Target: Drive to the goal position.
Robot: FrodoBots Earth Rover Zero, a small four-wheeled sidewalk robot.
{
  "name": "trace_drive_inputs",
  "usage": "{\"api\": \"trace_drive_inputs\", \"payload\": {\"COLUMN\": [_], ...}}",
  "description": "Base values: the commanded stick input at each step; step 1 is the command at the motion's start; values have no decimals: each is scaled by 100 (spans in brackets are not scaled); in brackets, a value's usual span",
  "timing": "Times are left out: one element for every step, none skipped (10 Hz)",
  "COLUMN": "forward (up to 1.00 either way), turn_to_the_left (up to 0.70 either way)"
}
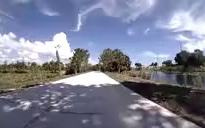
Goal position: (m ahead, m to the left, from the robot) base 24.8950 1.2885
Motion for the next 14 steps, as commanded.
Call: {"api": "trace_drive_inputs", "payload": {"forward": [85, 85, 85, 85, 85, 85, 85, 85, 85, 85, 85, 85, 85, 85], "turn_to_the_left": [0, 0, 0, 0, 0, 0, 0, 0, 0, 0, 0, 0, 0, 0]}}
